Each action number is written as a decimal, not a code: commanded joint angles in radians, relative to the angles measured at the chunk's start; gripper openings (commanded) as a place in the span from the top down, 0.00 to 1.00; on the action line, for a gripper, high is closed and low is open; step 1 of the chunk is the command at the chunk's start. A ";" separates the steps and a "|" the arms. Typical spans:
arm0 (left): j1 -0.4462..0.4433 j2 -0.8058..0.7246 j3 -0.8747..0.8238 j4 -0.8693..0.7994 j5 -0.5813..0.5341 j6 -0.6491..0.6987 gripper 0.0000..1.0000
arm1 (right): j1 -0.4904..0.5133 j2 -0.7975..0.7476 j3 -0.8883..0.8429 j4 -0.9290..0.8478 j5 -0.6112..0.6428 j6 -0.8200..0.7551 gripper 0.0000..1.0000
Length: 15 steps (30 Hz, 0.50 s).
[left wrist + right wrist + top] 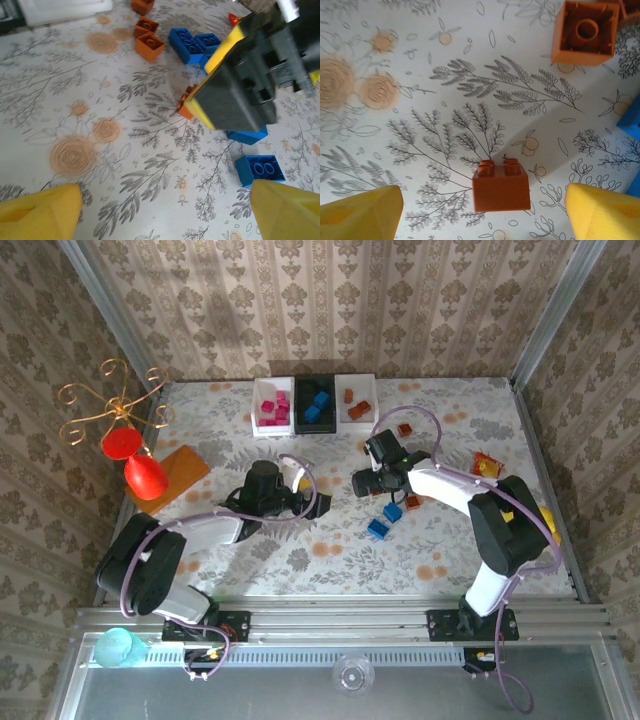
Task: Sort the legos into containers by color
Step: Pick up the lego from the center of the table.
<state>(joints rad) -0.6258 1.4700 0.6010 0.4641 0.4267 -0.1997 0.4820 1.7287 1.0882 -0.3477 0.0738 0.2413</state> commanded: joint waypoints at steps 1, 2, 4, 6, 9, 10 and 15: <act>-0.027 0.015 0.039 0.020 0.046 0.083 0.12 | -0.005 0.055 0.016 -0.046 0.025 -0.002 0.14; -0.031 0.019 0.041 0.023 0.036 0.086 0.12 | -0.006 0.079 0.027 -0.052 0.015 -0.005 0.15; -0.034 0.025 0.056 0.006 0.019 0.100 0.12 | -0.007 0.117 0.049 -0.053 -0.012 -0.002 0.19; -0.034 0.029 0.070 -0.018 0.003 0.114 0.12 | -0.006 0.138 0.054 -0.033 -0.032 -0.005 0.26; -0.034 0.032 0.071 -0.021 -0.015 0.114 0.12 | -0.005 0.160 0.062 -0.018 -0.030 -0.013 0.41; -0.034 0.033 0.066 -0.013 -0.018 0.107 0.12 | -0.005 0.163 0.063 -0.013 -0.028 -0.013 0.45; -0.034 0.024 0.024 0.046 -0.045 0.067 0.12 | 0.012 0.134 0.048 0.047 -0.044 -0.019 0.61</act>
<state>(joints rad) -0.6579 1.4933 0.6464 0.4683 0.4080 -0.1265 0.4782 1.8729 1.1358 -0.3378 0.0666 0.2291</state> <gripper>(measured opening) 0.878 0.409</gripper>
